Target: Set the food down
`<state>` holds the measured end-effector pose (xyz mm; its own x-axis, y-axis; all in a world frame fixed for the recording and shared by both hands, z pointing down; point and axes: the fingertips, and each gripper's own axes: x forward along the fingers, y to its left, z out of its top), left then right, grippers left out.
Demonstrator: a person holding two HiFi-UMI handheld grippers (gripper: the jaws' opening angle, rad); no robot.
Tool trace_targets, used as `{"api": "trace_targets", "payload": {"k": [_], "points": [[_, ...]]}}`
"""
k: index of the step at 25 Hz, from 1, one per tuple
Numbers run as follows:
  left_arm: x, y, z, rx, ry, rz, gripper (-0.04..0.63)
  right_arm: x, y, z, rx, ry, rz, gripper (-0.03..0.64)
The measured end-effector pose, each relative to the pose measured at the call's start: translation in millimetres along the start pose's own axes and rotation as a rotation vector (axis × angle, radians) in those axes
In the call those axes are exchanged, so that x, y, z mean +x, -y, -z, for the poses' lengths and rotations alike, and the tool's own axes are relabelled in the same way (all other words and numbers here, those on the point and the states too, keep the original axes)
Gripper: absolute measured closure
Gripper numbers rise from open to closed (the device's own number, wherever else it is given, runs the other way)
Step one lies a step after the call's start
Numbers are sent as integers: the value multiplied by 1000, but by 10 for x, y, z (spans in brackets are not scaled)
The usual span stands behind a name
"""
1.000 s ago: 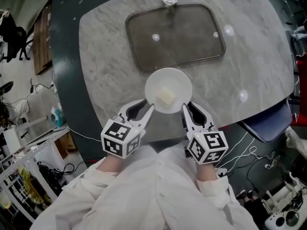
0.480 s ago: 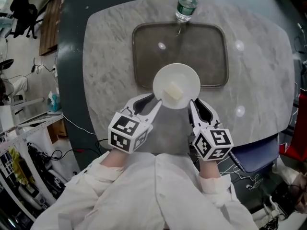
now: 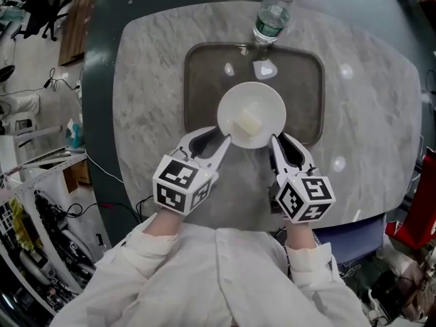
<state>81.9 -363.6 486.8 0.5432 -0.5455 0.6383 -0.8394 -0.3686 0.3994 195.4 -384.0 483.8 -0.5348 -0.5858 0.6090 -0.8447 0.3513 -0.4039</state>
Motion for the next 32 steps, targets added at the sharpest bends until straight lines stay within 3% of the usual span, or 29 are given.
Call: {"api": "trace_targets", "payload": {"k": [18, 32], "points": [[467, -172, -145, -60, -43, -31, 486, 394, 339, -225, -8, -74, 8, 552], [539, -267, -136, -45, -85, -46, 483, 526, 363, -131, -125, -198, 33, 538]]}}
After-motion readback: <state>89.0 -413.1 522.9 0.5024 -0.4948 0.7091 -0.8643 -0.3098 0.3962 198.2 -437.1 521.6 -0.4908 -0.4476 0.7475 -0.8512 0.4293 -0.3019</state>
